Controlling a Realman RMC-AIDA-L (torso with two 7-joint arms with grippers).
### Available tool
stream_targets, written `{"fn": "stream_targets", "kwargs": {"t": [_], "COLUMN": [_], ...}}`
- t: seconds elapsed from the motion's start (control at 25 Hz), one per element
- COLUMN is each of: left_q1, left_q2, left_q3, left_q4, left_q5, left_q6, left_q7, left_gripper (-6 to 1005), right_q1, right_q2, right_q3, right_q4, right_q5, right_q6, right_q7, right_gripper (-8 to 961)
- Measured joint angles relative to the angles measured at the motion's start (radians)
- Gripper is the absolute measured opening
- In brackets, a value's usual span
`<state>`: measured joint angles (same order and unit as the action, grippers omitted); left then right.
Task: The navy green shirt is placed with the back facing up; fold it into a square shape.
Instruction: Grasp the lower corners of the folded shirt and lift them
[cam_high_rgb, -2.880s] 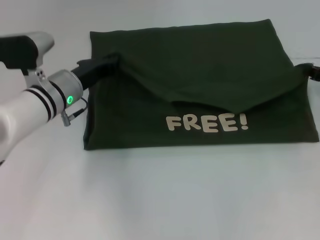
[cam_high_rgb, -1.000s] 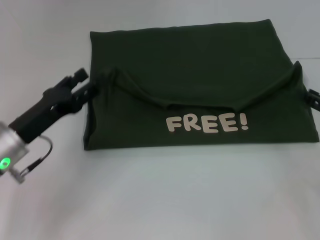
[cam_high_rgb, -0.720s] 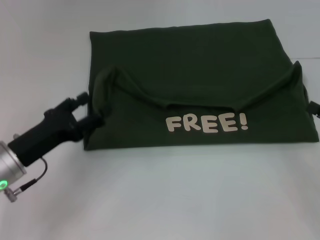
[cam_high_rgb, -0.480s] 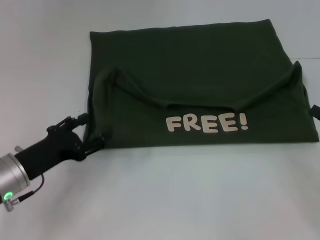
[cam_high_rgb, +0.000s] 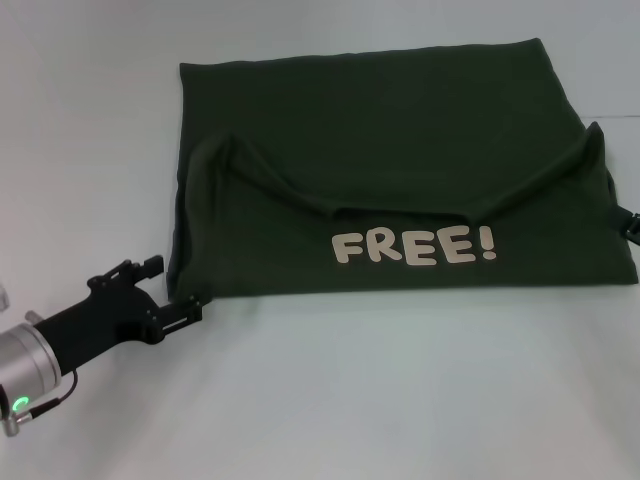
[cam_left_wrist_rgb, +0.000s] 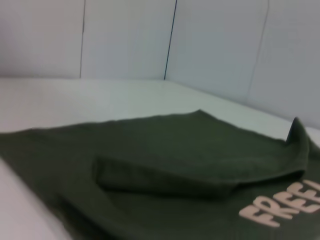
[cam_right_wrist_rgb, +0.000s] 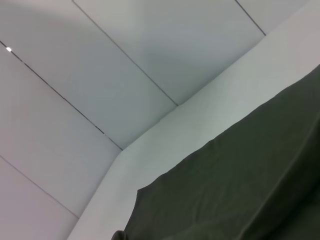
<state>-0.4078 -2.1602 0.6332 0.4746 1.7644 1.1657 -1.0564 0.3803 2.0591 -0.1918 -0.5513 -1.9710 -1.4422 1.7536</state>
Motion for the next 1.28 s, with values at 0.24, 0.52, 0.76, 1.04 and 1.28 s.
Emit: {"fn": "stream_targets", "kwargs": {"t": [0.24, 0.52, 0.76, 1.04, 1.28], "left_q1": [-0.007, -0.017, -0.041, -0.062, -0.063], "left_q2": [-0.004, -0.007, -0.008, -0.006, -0.006], "left_q3": [0.024, 0.025, 0.024, 0.025, 0.026], "left_q4": [-0.006, -0.015, -0.029, -0.039, -0.039], "left_q5": [0.055, 0.058, 0.055, 0.066, 0.072], "left_q6": [-0.044, -0.08, -0.125, -0.13, -0.13], "left_q7": [-0.052, -0.063, -0.063, -0.059, -0.058], "left_gripper": [862, 862, 862, 861, 854], "right_q1": [0.003, 0.005, 0.004, 0.002, 0.0], "right_q2": [-0.004, -0.003, -0.001, -0.001, -0.001], "right_q3": [0.0, -0.002, -0.002, -0.002, -0.001], "right_q4": [0.01, 0.01, 0.011, 0.02, 0.022], "right_q5": [0.0, 0.0, 0.0, 0.0, 0.0], "right_q6": [0.014, 0.022, 0.022, 0.023, 0.025], "right_q7": [0.0, 0.0, -0.001, 0.0, 0.0], "right_gripper": [735, 735, 734, 734, 734]}}
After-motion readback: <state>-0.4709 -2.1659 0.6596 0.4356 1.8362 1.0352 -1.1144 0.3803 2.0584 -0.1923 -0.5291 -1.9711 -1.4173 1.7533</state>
